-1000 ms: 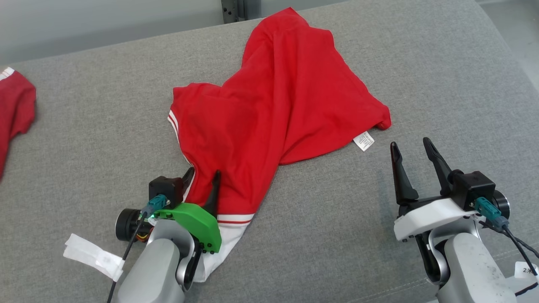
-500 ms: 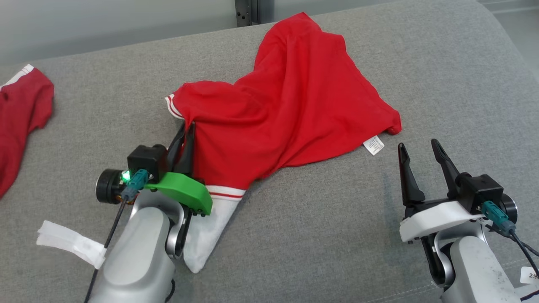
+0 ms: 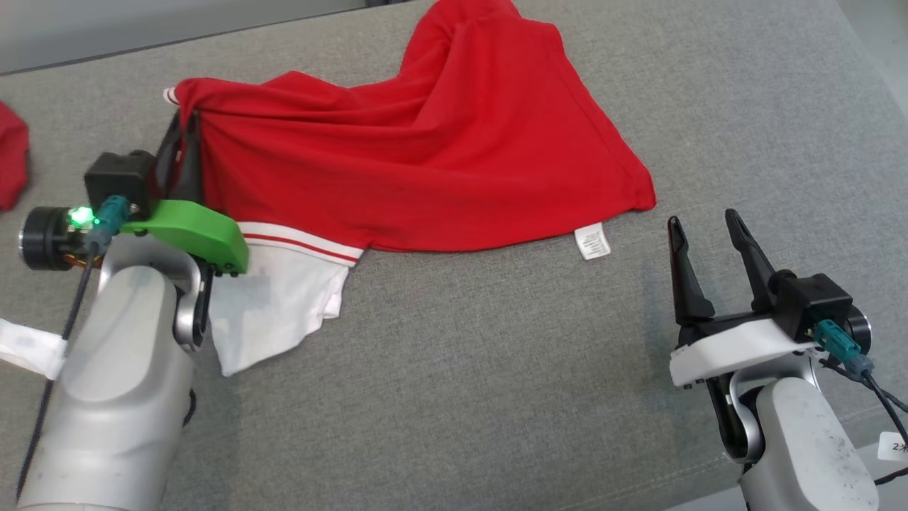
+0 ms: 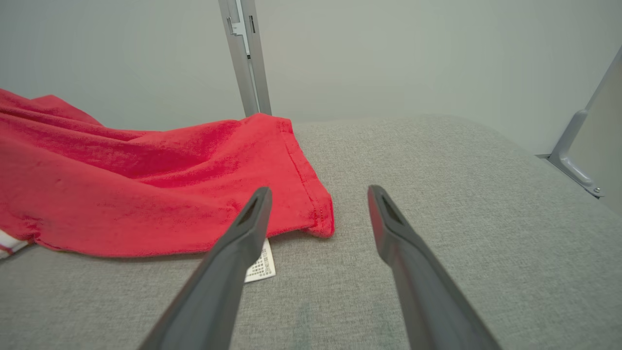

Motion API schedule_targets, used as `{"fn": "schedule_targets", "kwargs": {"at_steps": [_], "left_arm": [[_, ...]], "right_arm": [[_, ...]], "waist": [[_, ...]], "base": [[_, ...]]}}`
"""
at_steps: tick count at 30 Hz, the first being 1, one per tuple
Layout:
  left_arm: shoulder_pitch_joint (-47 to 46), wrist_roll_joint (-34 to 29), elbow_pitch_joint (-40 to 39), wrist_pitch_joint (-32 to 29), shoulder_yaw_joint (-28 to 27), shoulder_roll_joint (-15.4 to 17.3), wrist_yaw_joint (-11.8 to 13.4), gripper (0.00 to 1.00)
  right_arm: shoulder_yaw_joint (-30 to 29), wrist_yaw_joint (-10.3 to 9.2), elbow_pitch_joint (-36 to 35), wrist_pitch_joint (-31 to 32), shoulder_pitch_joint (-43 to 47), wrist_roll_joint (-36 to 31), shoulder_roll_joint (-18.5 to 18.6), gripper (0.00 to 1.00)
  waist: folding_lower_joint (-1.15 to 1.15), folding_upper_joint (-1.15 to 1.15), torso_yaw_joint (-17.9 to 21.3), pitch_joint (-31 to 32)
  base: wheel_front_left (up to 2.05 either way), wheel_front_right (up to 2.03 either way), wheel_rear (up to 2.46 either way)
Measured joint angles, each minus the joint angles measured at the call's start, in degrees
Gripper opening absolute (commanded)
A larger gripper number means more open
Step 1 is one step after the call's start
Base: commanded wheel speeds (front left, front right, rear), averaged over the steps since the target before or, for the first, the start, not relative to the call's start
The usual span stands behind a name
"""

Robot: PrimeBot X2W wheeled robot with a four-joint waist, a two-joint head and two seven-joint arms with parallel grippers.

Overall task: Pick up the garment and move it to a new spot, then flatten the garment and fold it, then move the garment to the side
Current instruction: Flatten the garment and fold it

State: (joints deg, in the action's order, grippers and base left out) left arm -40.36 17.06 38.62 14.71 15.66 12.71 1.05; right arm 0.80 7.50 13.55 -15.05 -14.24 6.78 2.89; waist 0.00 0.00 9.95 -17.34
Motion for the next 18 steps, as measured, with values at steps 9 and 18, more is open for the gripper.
{"fn": "schedule_targets", "kwargs": {"at_steps": [9, 18], "left_arm": [[-3.37, 0.62, 1.90, 0.32, -4.74, 3.87, -2.34, 0.03], [1.48, 1.54, -2.27, 0.33, -9.17, 2.35, -4.85, 1.00]], "right_arm": [[0.23, 0.00, -1.45, -0.01, -2.03, 1.15, -0.01, 1.00], [-0.69, 0.00, -1.82, -0.01, -2.38, 1.14, -0.03, 1.00]], "waist": [[0.00, 0.00, 3.29, -4.48], [0.00, 0.00, 3.47, -4.93]], "base": [[0.00, 0.00, 0.00], [0.00, 0.00, 0.00]]}}
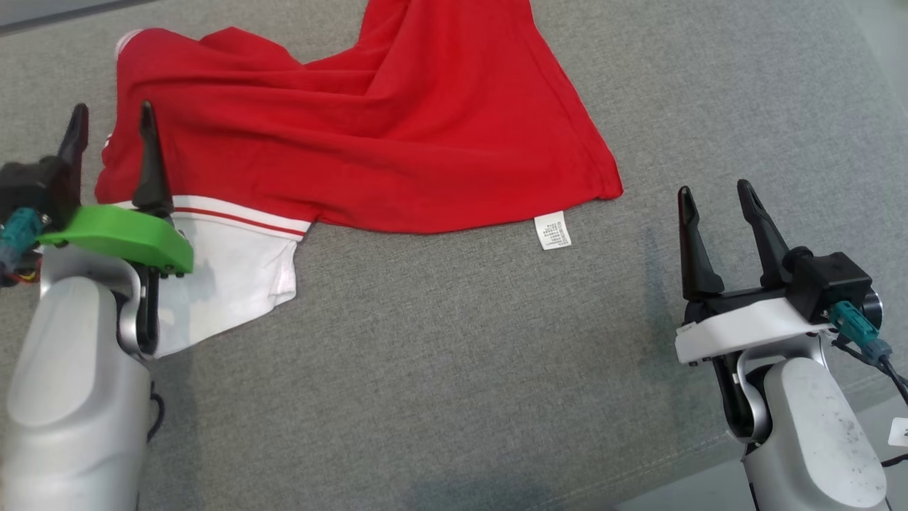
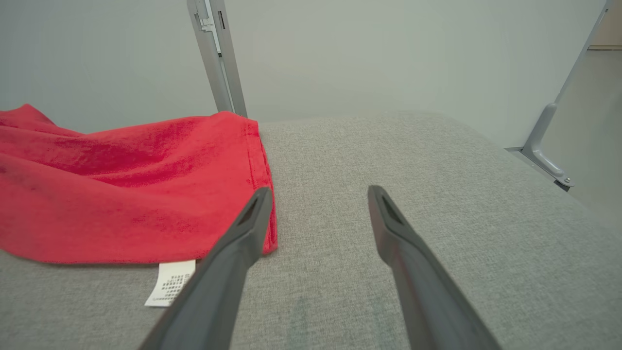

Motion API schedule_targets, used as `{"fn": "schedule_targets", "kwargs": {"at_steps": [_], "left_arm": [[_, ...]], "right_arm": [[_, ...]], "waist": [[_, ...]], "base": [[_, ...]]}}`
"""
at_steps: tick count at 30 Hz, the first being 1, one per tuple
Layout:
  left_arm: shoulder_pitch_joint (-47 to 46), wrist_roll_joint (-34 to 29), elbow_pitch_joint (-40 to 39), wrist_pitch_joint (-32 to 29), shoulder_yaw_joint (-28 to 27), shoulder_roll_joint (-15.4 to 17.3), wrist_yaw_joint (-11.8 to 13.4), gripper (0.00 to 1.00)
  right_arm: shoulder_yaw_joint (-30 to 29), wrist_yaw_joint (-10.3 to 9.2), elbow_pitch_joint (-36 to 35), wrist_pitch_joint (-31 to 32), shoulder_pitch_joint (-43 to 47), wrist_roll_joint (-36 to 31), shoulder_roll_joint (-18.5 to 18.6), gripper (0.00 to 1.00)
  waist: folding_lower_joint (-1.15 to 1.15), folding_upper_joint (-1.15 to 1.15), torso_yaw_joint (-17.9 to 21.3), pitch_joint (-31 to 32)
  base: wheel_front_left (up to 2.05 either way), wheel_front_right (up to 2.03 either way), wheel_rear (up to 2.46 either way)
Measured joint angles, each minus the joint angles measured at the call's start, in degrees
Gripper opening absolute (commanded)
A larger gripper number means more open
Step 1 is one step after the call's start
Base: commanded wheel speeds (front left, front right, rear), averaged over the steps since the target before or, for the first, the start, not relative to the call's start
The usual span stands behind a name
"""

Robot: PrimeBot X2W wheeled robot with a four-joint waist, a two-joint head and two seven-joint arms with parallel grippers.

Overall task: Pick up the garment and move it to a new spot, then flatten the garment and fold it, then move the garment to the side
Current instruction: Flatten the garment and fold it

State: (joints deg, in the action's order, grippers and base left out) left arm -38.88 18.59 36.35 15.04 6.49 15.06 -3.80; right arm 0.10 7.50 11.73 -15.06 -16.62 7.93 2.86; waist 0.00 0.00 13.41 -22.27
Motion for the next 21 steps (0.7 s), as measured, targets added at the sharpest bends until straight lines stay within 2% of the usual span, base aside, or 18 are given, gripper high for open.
{"fn": "schedule_targets", "kwargs": {"at_steps": [11, 21], "left_arm": [[17.07, -1.46, -12.16, 0.10, -4.01, -6.17, -1.57, 1.00], [30.83, -3.07, -19.47, 0.10, -4.94, -10.93, -1.64, 1.00]], "right_arm": [[-0.65, 0.00, -1.93, 0.00, 2.70, -1.20, -0.07, 1.00], [0.02, 0.00, -0.86, 0.00, 7.01, -1.48, -0.07, 1.00]], "waist": [[0.00, 0.00, -3.50, 6.53], [0.00, 0.00, -6.65, 14.68]], "base": [[0.00, 0.00, 0.00], [0.00, 0.00, 0.00]]}}
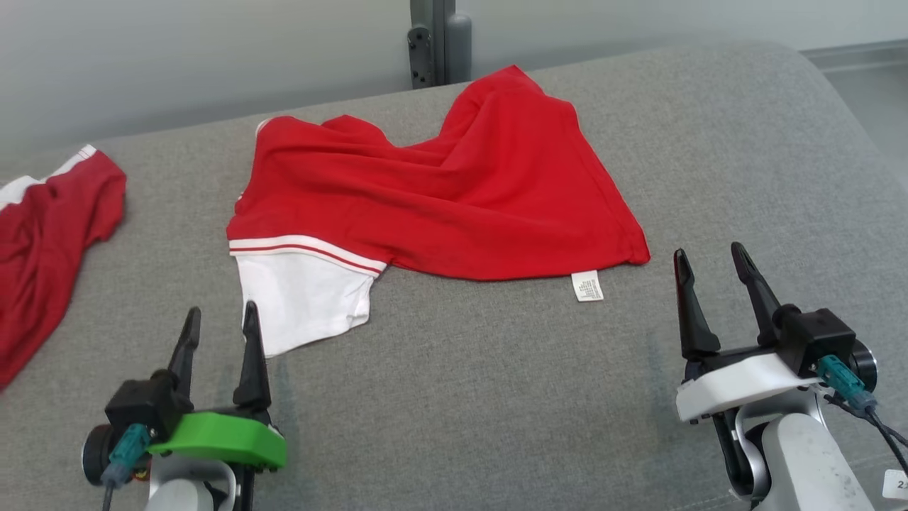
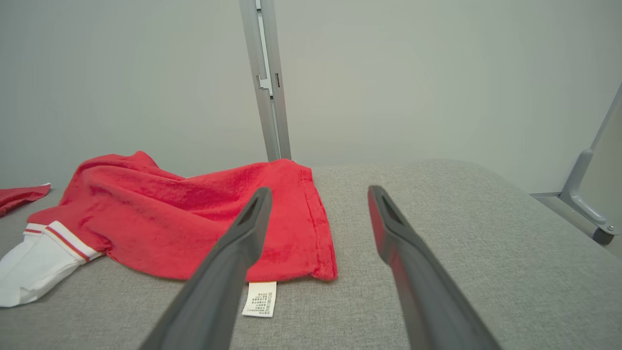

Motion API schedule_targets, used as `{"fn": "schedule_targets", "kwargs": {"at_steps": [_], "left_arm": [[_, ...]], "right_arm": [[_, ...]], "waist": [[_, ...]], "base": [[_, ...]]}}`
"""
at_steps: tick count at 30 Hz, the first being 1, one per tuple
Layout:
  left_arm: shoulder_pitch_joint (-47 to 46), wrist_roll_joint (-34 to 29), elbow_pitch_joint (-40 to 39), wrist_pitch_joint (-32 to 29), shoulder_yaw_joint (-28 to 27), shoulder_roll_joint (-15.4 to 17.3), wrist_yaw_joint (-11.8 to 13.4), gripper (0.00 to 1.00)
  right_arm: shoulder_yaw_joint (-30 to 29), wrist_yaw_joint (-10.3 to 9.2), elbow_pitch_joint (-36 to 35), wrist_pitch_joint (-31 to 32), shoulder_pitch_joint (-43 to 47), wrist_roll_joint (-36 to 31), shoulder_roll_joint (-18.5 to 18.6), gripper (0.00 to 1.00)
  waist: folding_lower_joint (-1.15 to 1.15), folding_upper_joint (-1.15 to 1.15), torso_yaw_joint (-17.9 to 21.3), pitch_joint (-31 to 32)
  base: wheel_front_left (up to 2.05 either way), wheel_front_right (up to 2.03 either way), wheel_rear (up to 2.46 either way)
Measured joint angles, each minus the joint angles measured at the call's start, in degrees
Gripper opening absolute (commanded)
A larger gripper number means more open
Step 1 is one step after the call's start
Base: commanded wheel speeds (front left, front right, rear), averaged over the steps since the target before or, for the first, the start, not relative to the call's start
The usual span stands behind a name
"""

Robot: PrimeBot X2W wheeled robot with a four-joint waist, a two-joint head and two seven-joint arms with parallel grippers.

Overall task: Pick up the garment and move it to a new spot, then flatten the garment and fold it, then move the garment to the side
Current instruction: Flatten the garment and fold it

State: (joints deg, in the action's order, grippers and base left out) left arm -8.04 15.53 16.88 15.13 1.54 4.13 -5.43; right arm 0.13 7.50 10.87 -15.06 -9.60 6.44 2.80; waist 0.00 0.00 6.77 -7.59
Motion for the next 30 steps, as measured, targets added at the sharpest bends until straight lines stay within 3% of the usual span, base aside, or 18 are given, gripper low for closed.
{"fn": "schedule_targets", "kwargs": {"at_steps": [12, 30], "left_arm": [[8.51, -0.15, -3.94, -0.01, 1.07, -1.14, 2.43, 1.00], [9.77, 0.16, -4.07, 0.00, 2.91, -1.24, 3.68, 1.00]], "right_arm": [[3.41, 0.00, 1.24, 0.00, 3.31, 1.38, 0.01, 1.00], [4.64, 0.00, 2.50, 0.00, 3.48, 2.04, 0.00, 1.00]], "waist": [[0.00, 0.00, -3.07, 7.01], [0.00, 0.00, -3.55, 8.05]], "base": [[0.00, 0.00, 0.00], [0.00, 0.00, 0.00]]}}
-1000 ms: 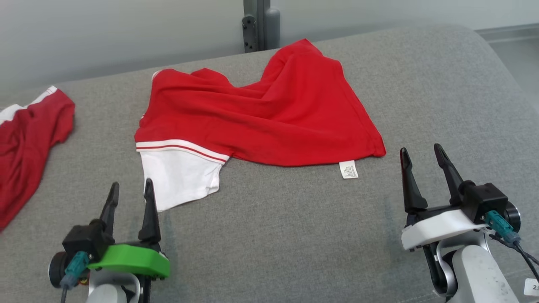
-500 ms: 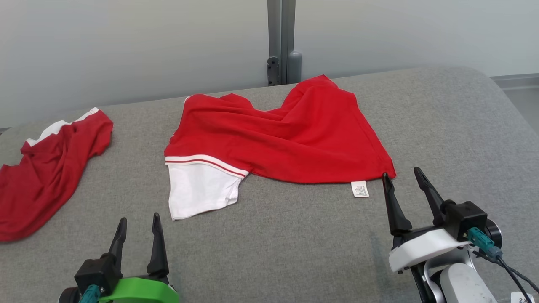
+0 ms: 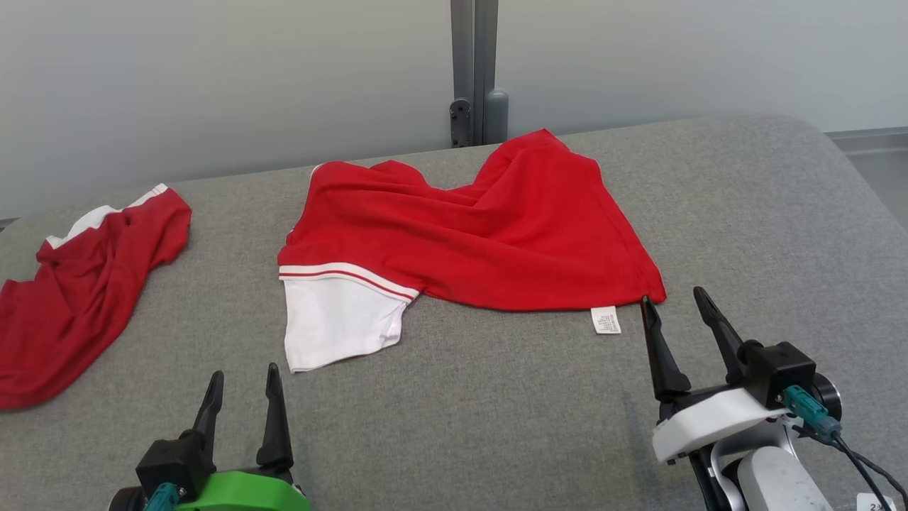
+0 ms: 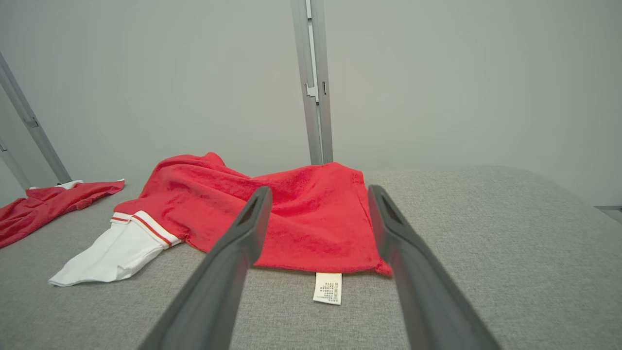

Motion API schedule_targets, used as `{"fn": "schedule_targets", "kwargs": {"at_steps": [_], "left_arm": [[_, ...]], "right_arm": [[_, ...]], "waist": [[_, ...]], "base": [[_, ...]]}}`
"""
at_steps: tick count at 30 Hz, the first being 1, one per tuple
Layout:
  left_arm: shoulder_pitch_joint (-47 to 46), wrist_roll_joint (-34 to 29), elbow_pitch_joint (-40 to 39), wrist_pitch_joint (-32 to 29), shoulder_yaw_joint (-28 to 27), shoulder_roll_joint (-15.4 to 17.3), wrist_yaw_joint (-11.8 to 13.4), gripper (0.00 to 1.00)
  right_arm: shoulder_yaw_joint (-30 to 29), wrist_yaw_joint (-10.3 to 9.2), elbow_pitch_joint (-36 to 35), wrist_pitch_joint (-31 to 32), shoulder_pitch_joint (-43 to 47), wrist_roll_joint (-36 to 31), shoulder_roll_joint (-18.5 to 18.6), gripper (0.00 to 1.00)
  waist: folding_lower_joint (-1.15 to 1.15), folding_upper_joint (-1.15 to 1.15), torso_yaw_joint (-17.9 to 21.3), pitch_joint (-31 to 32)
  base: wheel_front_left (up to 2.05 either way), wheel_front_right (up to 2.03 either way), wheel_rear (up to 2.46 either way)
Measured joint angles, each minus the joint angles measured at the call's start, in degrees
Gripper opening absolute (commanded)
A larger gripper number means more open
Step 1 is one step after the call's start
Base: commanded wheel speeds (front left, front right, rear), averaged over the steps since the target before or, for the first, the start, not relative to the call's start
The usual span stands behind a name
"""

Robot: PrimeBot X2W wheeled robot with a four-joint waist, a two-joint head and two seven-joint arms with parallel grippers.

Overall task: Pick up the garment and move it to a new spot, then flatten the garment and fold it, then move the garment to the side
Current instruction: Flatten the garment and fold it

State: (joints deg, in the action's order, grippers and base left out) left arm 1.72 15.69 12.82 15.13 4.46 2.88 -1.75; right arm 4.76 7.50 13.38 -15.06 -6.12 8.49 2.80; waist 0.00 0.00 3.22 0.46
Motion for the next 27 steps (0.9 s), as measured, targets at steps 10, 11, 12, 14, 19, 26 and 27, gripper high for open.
{"fn": "schedule_targets", "kwargs": {"at_steps": [10, 11, 12, 14, 19, 26, 27], "left_arm": [[-0.34, 0.25, 4.77, -0.03, 1.57, -0.02, 0.27, 1.00], [-0.71, 0.25, 5.88, -0.42, 1.90, -0.02, 0.27, 1.00], [-1.52, 0.29, 7.14, -0.81, 2.22, -0.05, 0.27, 1.00], [-3.57, 0.34, 9.45, -2.14, 2.68, -0.03, 0.25, 1.00], [-9.03, 2.00, 15.43, -5.33, 2.24, -0.01, 0.20, 1.00], [-15.79, 5.42, 24.40, -7.57, -0.86, 0.27, 1.10, 1.00], [-16.46, 5.59, 25.28, -7.44, -1.32, 0.42, 1.44, 1.00]], "right_arm": [[0.35, 0.00, 0.60, 0.00, 0.00, 0.18, 0.00, 1.00], [0.41, 0.00, 0.73, 0.00, -0.01, 0.19, 0.00, 1.00], [0.47, 0.00, 0.89, 0.00, -0.01, 0.20, 0.00, 1.00], [0.67, 0.00, 1.09, 0.00, -0.03, 0.40, 0.01, 1.00], [0.98, 0.00, 1.36, 0.00, -0.69, 0.74, 0.00, 1.00], [1.25, 0.00, 1.40, 0.00, -2.52, 1.34, 0.01, 1.00], [1.22, 0.00, 1.37, 0.00, -2.72, 1.35, 0.01, 1.00]], "waist": [[0.00, 0.00, 0.56, -0.51], [0.00, 0.00, 0.70, -0.61], [0.00, 0.00, 0.89, -0.76], [0.00, 0.00, 1.20, -1.16], [0.00, 0.00, 2.25, -2.81], [0.00, 0.00, 4.34, -6.07], [0.00, 0.00, 4.68, -6.53]], "base": [[0.00, 0.00, 0.00], [0.00, 0.00, 0.00], [0.00, 0.00, 0.00], [0.00, 0.00, 0.00], [0.00, 0.00, 0.00], [0.00, 0.00, 0.00], [0.00, 0.00, 0.00]]}}
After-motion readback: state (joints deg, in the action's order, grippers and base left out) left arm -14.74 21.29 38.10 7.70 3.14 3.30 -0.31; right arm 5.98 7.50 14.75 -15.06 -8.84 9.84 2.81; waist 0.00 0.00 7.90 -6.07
